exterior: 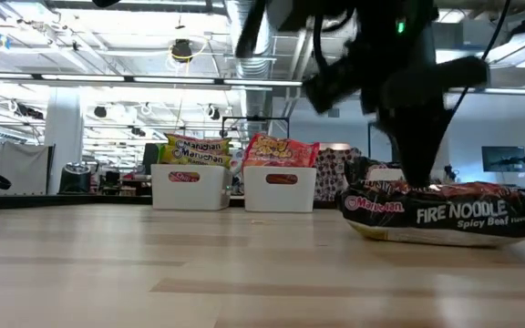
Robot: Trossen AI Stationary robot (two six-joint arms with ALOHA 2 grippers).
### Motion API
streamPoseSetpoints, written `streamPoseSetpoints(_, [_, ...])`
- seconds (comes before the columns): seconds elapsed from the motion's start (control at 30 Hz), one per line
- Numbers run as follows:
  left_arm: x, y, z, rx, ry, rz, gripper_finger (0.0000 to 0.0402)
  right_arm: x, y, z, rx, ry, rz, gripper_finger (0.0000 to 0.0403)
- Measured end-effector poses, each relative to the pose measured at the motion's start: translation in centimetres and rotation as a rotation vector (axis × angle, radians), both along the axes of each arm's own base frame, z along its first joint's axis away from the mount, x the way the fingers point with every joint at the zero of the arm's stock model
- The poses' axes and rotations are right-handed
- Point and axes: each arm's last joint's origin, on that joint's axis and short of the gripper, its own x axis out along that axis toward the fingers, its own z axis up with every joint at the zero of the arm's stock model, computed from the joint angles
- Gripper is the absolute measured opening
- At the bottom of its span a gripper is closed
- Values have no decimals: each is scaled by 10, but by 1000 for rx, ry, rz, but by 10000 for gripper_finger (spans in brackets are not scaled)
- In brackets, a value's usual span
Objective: Sort Maruchan noodles
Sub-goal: Put the black noodle pack into the right white bin
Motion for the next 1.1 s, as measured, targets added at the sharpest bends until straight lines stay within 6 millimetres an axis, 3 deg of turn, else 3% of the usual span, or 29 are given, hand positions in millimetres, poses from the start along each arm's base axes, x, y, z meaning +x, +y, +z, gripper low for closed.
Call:
streamPoseSetpoints(0.47, [1, 0, -1, -7, 6, 5, 217, -18, -8, 70, 12, -212, -4, 17])
streamPoseSetpoints(1.1, [19, 3, -14, -1, 125, -13, 217, -24, -20, 72, -19, -128, -28, 4])
